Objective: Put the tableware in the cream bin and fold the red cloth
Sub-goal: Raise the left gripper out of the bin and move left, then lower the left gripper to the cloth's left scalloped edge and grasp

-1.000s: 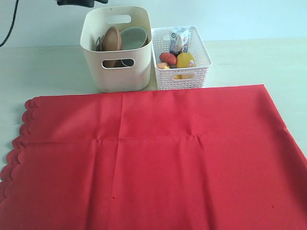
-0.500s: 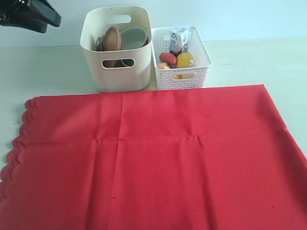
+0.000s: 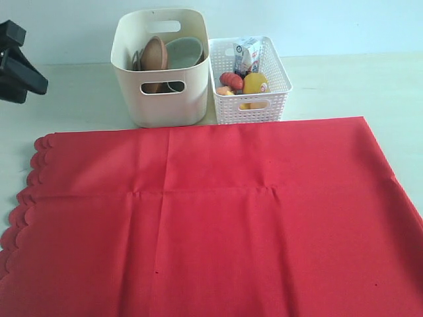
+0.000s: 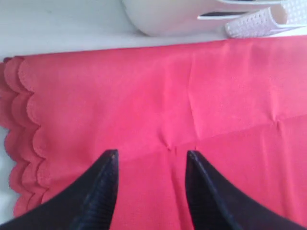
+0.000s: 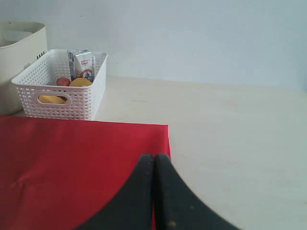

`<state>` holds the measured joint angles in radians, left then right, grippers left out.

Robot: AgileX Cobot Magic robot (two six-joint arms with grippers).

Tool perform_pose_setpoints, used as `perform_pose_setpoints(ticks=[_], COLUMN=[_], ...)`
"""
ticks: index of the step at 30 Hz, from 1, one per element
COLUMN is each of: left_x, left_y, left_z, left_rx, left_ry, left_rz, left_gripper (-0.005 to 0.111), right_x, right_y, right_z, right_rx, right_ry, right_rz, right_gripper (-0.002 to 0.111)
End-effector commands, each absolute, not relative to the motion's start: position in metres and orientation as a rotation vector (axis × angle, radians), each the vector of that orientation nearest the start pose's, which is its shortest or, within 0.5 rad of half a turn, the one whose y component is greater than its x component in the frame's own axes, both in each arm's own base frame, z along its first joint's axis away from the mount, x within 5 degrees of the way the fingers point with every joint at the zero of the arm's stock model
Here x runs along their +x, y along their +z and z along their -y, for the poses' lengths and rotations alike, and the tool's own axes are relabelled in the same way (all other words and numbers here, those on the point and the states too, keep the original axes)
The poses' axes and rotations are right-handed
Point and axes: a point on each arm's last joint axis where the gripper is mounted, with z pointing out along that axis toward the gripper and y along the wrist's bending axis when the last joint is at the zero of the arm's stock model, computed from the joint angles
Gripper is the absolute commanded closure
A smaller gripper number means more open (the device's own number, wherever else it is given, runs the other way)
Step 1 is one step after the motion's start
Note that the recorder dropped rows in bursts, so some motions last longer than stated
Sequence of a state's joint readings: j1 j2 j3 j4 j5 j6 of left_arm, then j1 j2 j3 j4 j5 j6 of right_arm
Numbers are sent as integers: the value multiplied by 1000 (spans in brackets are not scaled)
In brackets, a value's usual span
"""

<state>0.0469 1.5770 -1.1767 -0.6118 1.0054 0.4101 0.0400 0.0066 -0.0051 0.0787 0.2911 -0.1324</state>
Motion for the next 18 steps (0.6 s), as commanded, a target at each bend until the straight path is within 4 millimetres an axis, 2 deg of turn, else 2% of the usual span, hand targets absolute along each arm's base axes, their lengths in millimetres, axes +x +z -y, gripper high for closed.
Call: perform_pose_setpoints(ticks=[1,7,11,15,18], left_x=[303,294,288,282,278], left_y=[260,238,223,210,200], left_z=[26,23,20,13,3], left_rx=[116,92,9,-70,-131], left_ry=[-627,-585,-561,-561,-562], left_rz=[-2728,-2778,-2793,-2813,-2841], left_gripper=[62,62,62,60,54], right_x=[55,55,55,54,56], right_y=[188,188,187,201,212], right_z=[-4,-4,-4,-4,-4], right_rx=[-95,-99,-100,-99,-100], right_ry=[4,-3,-2,-4,-5], right_rz=[-1761,-1761,-1766,-1734,-1737], right_gripper=[108,108,108,108,108])
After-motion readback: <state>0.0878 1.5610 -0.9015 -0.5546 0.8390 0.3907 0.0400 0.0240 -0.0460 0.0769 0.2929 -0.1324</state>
